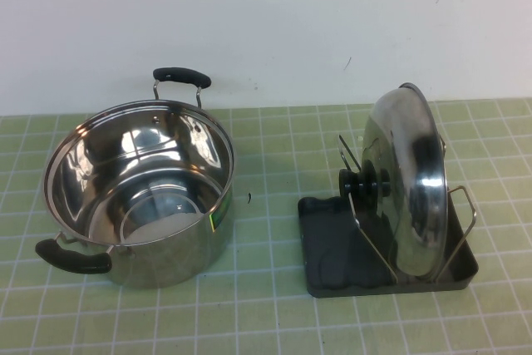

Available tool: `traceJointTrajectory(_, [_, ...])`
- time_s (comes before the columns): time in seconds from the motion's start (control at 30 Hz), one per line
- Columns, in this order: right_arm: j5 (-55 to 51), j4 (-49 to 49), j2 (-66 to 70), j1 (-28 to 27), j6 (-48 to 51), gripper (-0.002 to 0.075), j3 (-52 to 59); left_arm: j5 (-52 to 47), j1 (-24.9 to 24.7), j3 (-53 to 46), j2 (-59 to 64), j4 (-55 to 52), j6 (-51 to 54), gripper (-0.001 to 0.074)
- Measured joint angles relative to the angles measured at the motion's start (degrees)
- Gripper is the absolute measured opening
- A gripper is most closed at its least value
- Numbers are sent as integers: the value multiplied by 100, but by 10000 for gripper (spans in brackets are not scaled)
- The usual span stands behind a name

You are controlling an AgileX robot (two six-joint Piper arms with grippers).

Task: Put pot lid on rack

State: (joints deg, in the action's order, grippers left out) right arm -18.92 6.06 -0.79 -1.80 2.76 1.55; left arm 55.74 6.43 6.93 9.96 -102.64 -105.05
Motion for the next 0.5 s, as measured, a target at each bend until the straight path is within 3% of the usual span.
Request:
traceJointTrajectory(0.33, [0,0,0,0,0,45,0,-59,-23,0,0,0,-51,-2])
traceJointTrajectory(0.5, [-1,-9,0,0,0,45,0,-1295,-326,-101,-61,513,-39,-2])
